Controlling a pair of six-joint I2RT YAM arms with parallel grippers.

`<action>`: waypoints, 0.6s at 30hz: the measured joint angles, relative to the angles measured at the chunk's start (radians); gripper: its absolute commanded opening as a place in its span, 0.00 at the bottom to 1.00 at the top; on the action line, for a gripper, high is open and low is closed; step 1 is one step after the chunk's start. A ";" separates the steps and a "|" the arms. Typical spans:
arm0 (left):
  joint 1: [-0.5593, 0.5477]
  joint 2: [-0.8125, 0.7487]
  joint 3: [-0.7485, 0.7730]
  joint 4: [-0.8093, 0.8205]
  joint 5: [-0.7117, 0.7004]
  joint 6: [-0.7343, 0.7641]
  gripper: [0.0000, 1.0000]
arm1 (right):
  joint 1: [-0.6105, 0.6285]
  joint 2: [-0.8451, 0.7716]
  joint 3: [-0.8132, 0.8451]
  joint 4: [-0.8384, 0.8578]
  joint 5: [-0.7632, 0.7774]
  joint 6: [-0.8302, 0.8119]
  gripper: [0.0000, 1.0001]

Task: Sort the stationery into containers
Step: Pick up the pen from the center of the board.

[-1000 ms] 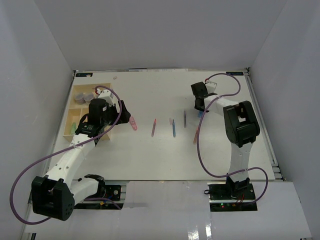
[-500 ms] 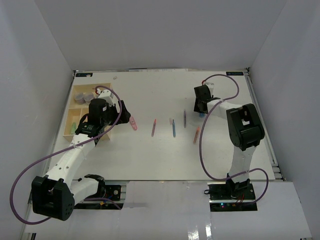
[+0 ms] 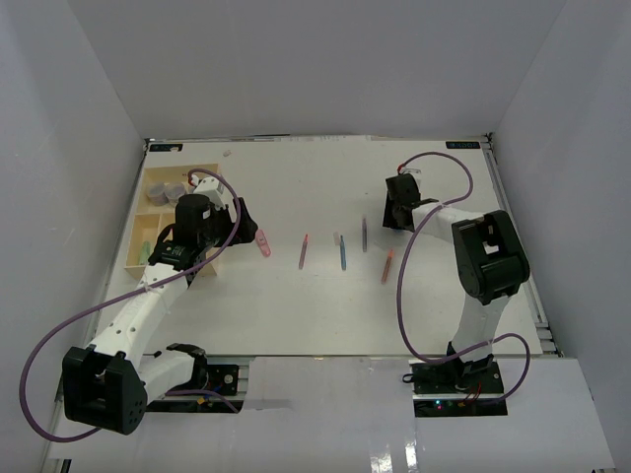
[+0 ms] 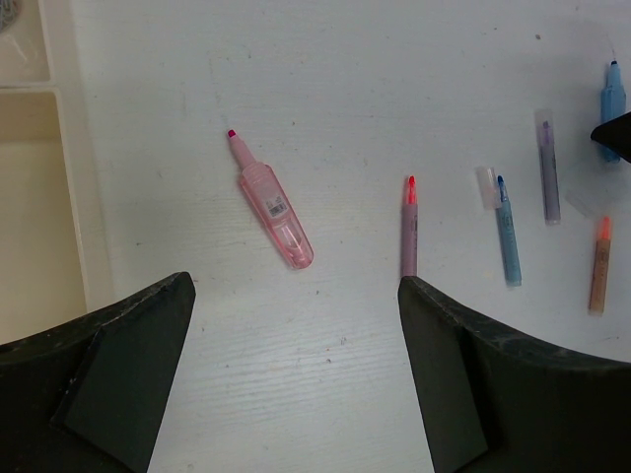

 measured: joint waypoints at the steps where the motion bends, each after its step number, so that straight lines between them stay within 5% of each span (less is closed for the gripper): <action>1: 0.000 0.000 0.000 0.000 0.000 0.000 0.95 | 0.000 -0.003 -0.005 0.003 0.000 0.000 0.49; 18: 0.000 0.000 0.000 0.000 0.000 0.000 0.95 | 0.006 -0.045 -0.064 0.021 0.003 0.002 0.33</action>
